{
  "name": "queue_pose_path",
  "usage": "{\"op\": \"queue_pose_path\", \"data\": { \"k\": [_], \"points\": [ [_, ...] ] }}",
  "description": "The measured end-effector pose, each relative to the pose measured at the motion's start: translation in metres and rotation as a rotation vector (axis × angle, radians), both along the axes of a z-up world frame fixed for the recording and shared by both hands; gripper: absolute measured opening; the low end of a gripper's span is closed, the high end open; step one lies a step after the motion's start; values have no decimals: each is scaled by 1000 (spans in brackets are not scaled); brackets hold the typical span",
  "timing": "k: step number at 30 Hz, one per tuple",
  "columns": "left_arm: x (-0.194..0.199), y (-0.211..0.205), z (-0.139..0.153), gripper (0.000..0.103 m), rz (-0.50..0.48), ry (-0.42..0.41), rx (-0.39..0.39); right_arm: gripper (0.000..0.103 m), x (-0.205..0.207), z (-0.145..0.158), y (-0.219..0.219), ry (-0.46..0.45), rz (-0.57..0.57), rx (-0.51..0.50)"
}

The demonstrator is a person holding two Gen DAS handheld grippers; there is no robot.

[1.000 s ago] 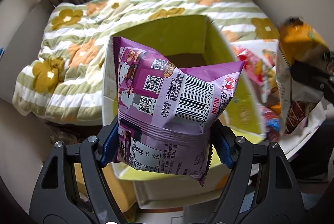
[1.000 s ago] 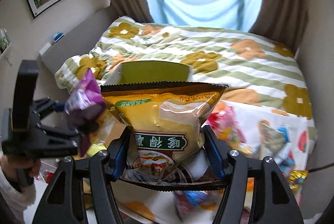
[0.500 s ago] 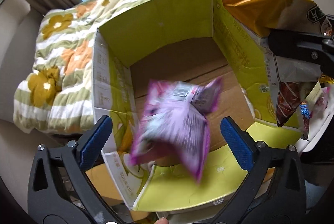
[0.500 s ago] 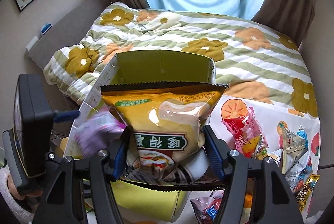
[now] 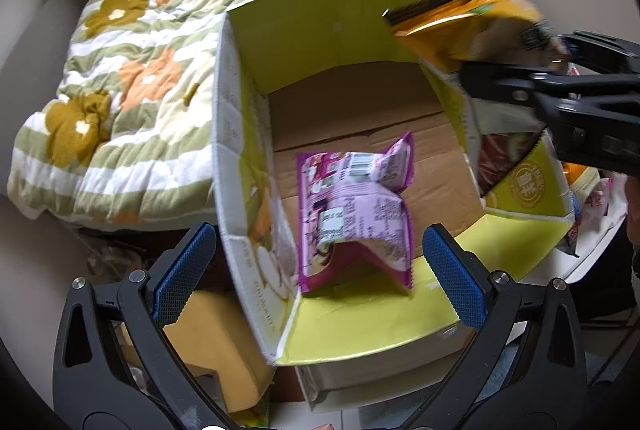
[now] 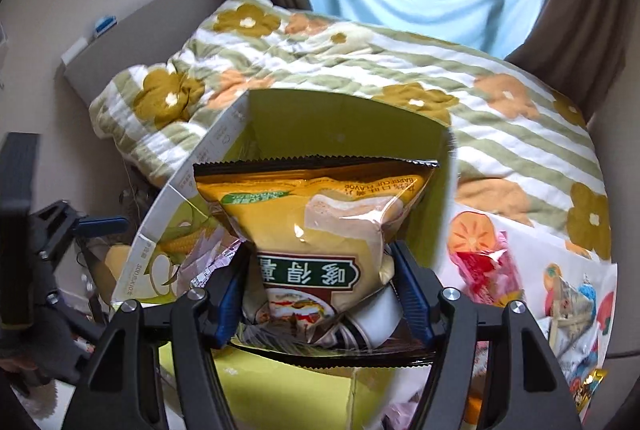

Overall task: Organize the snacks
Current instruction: 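Carry both bags over the green box and release them inside, then withdraw both tools from the box back toward the snack pile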

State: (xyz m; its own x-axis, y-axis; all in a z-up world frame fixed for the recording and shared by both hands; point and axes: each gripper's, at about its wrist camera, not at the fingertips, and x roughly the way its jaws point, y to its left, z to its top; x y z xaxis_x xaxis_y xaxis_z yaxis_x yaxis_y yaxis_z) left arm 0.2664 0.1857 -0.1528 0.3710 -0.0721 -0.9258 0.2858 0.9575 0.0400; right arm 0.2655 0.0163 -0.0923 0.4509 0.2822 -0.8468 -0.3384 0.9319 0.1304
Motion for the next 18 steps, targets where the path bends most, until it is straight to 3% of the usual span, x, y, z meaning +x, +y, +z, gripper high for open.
{"op": "queue_pose_path", "data": {
  "k": [6, 8, 10, 11, 14, 18],
  "points": [
    [-5, 10, 0, 102, 30, 2, -19, 63, 8, -18, 12, 67, 14, -18],
    [-6, 15, 1, 102, 47, 6, -27, 70, 4, -18, 13, 58, 28, -20],
    [-7, 19, 2, 102, 63, 5, -36, 100, 0, -18, 15, 50, 43, -16],
    [-8, 20, 3, 102, 70, 3, -38, 103, -2, -17, 15, 41, 47, -14],
    [-13, 21, 3, 102, 77, -1, -42, 103, -10, -14, 11, -8, 43, -3],
    [-18, 21, 5, 102, 94, -7, -40, 103, -15, -14, 7, 12, 40, 34]
  ]
}}
